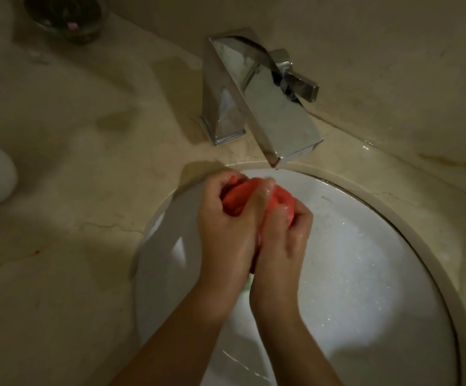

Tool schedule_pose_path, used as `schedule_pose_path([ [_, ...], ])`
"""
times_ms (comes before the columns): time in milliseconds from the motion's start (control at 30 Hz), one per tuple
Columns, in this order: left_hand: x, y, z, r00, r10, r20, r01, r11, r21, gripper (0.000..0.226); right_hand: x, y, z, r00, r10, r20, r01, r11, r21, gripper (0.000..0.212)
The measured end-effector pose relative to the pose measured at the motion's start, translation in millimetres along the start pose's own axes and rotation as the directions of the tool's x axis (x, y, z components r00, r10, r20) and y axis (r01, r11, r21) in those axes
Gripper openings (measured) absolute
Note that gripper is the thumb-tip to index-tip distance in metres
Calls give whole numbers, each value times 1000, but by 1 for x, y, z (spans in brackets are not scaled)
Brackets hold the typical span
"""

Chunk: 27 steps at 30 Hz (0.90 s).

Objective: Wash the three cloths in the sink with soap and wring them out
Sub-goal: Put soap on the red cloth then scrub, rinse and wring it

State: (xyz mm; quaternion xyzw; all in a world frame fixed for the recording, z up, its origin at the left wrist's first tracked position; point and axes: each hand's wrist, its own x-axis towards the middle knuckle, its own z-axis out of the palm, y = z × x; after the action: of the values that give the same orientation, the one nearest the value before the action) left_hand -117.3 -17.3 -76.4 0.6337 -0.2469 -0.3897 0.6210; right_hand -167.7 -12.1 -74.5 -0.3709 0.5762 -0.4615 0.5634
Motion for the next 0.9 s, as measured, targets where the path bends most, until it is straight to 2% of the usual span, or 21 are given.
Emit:
schedule_pose_path([
  [33,1,2,1,999,-45,14,45,998,-33,18,-3,2,0,995,-100,20,101,994,-33,52],
  [133,0,0,3,994,-107,-12,107,994,-26,30,8,4,-4,982,-167,91,177,978,-109,42],
  [200,-2,-4,2,999,26,-41,-23,998,63,38,17,7,-2,974,-209,90,224,947,-231,25],
  [267,0,-13,-2,979,203,13,-202,964,171,39,20,10,2,981,-188,38,191,955,-227,22],
  [300,3,-17,-5,956,285,69,-293,929,224,40,21,12,2,994,-107,11,108,981,-159,29],
  [333,7,-21,-6,926,354,131,-377,883,278,41,23,10,3,999,41,10,-40,997,-58,35],
  [367,11,-24,-8,894,406,191,-448,832,326,42,25,6,4,968,246,54,-248,968,29,37],
  [400,15,-27,-10,866,441,235,-499,787,364,41,27,1,2,894,431,125,-439,898,40,37],
  [433,15,-28,-11,852,459,251,-523,760,386,40,30,-4,-1,812,553,189,-561,828,-13,36],
  [467,14,-26,-12,867,438,238,-499,776,387,39,35,-9,-5,759,615,213,-611,786,-92,35],
  [500,12,-23,-12,912,360,195,-408,838,362,38,38,-15,-8,744,628,228,-610,778,-149,35],
  [533,10,-19,-10,966,226,128,-256,914,316,34,40,-19,-12,762,597,250,-576,802,-161,35],
  [600,6,-13,-7,997,-76,13,73,985,154,15,38,-21,-20,840,482,249,-475,875,-92,30],
  [633,6,-11,-6,979,-203,3,203,979,25,6,31,-16,-23,892,397,217,-396,917,-51,31],
  [667,7,-9,-6,959,-284,26,285,951,-117,9,18,-10,-21,943,294,157,-293,956,-30,35],
  [700,6,-8,-7,944,-323,69,330,918,-220,13,5,-3,-18,977,187,98,-184,982,-41,32],
  [733,0,-6,-8,943,-306,133,329,919,-219,20,-4,4,-14,994,89,59,-82,991,-109,25],
  [767,-10,-6,-8,937,-275,216,309,940,-145,28,-7,6,-11,999,4,37,3,985,-172,21],
  [800,-20,-8,-6,921,-258,292,288,955,-66,34,-4,6,-10,999,-50,16,52,975,-217,28],
  [833,-29,-7,-3,903,-265,340,285,959,-10,33,2,4,-11,998,-63,2,62,976,-209,35],
  [900,-26,-13,-2,887,-291,359,288,956,63,32,7,4,-8,999,-11,-37,4,986,-165,37],
])
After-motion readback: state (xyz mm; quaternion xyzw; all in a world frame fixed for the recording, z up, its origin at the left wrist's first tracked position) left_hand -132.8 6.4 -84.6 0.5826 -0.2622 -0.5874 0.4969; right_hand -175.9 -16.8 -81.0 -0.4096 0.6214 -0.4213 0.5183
